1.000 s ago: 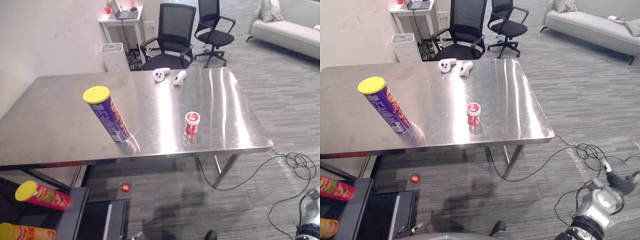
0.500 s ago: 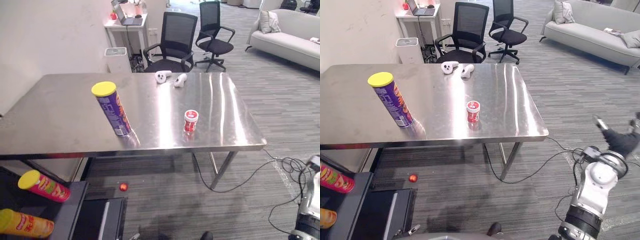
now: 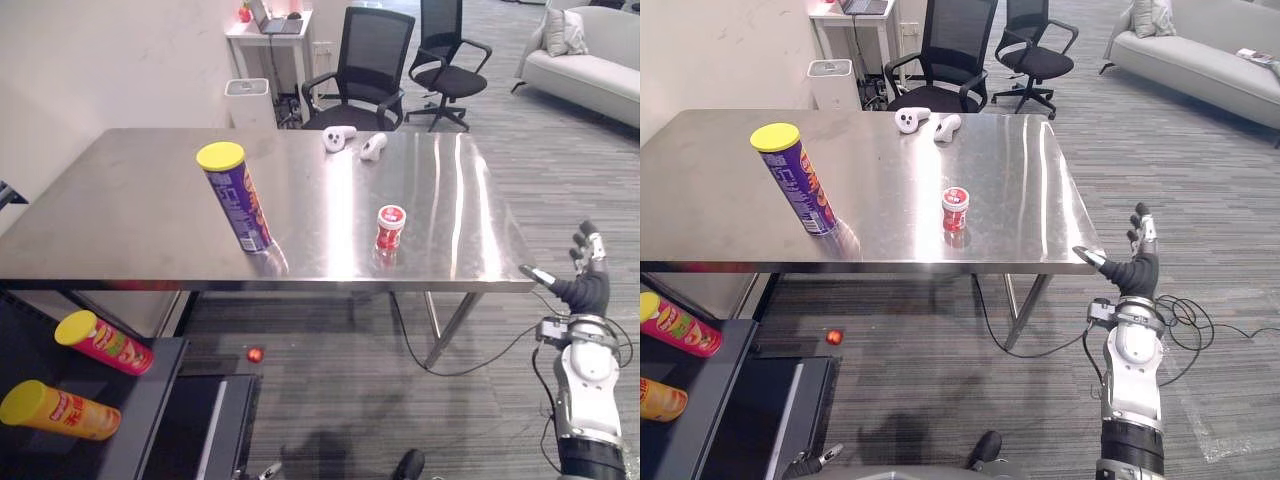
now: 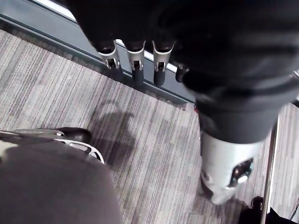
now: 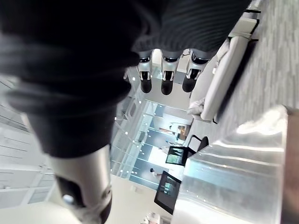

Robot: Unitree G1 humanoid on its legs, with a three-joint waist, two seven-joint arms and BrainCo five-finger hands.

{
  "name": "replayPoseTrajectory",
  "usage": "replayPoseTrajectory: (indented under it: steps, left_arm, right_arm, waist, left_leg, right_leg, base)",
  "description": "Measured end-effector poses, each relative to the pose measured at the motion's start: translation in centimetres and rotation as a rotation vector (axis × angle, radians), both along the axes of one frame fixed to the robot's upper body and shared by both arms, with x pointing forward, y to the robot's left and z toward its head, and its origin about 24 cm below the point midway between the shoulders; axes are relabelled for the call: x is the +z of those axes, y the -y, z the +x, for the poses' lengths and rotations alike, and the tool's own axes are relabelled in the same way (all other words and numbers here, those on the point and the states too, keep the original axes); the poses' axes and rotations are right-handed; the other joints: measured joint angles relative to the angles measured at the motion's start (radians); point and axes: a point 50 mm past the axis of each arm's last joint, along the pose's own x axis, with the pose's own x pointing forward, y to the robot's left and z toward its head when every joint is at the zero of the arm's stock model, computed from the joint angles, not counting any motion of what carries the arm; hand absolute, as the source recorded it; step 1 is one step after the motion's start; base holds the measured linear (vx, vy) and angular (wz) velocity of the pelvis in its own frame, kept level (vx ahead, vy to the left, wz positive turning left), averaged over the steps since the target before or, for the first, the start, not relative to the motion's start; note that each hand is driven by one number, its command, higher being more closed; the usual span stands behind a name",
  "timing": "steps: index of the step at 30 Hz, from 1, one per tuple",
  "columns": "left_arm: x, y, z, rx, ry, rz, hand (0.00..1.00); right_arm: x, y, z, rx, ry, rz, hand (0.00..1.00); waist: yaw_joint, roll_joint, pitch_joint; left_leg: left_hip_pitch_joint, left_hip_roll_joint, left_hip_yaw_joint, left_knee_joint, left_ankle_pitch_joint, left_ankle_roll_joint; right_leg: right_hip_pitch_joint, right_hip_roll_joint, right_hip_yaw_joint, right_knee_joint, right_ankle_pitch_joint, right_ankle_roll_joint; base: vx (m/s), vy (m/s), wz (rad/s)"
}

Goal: Put the gum and the chips on the shelf.

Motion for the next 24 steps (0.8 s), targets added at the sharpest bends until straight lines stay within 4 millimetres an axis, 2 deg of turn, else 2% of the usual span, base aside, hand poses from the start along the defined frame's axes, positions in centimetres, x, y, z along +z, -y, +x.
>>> replayPoseTrajectory:
  steps: [3, 6, 11, 15, 20, 24]
  left_arm:
    - [0.1, 0.0, 0.2, -0.003, 0.013, 0.001, 0.0]
    - [0.2, -0.1, 0.6, -0.014, 0.027, 0.008, 0.0]
    - [0.3, -0.1, 0.7, -0.014, 0.031, 0.01, 0.0]
    - [0.4, -0.2, 0.9, -0.014, 0.042, 0.014, 0.0]
    - [0.6, -0.4, 1.3, -0.015, 0.066, 0.027, 0.0]
    - [0.6, -0.4, 1.5, -0.015, 0.074, 0.031, 0.0]
  right_arm:
    - [-0.3, -0.8, 0.7, 0.032, -0.013, 0.006, 0.0]
    - [0.3, -1.1, 1.5, 0.046, 0.008, 0.008, 0.0]
    - [1.1, -1.5, 2.7, 0.057, 0.035, 0.019, 0.0]
    - [1.9, -3.0, 3.7, 0.112, 0.06, 0.009, 0.0]
    - [3.2, -4.5, 4.8, 0.174, 0.101, 0.002, 0.0]
    - [3.5, -5.7, 5.3, 0.229, 0.107, 0.0, 0.0]
  waist:
    - [0.009, -0.001, 0.011]
    - [0.024, -0.002, 0.022]
    - [0.027, -0.003, 0.028]
    - [0.05, -0.007, 0.044]
    - [0.059, -0.017, 0.077]
    - [0.072, -0.02, 0.081]
  left_leg:
    - [-0.003, 0.0, -0.006, 0.0, 0.001, 0.0]
    - [-0.003, -0.002, -0.009, 0.002, 0.001, -0.001]
    - [-0.02, -0.008, -0.033, 0.025, 0.001, -0.001]
    - [-0.02, -0.013, -0.033, 0.038, 0.001, -0.002]
    - [-0.022, -0.015, -0.037, 0.035, 0.002, -0.002]
    - [-0.036, -0.015, -0.038, 0.034, 0.002, -0.002]
  right_leg:
    - [0.0, -0.001, -0.006, 0.0, 0.0, 0.0]
    - [0.0, -0.003, -0.012, 0.0, 0.001, 0.0]
    - [0.004, -0.018, -0.02, 0.0, 0.001, 0.001]
    - [0.016, -0.027, -0.019, 0.0, 0.002, 0.003]
    - [0.016, -0.031, -0.02, 0.0, 0.003, 0.004]
    - [0.004, -0.032, -0.02, 0.0, 0.003, 0.005]
  base:
    - [0.06, 0.05, 0.08]
    - [0.07, 0.055, 0.06]
    - [0.06, 0.054, 0.17]
    - [0.03, 0.049, 0.06]
    - [-0.02, 0.029, 0.09]
    - [-0.01, 0.009, 0.04]
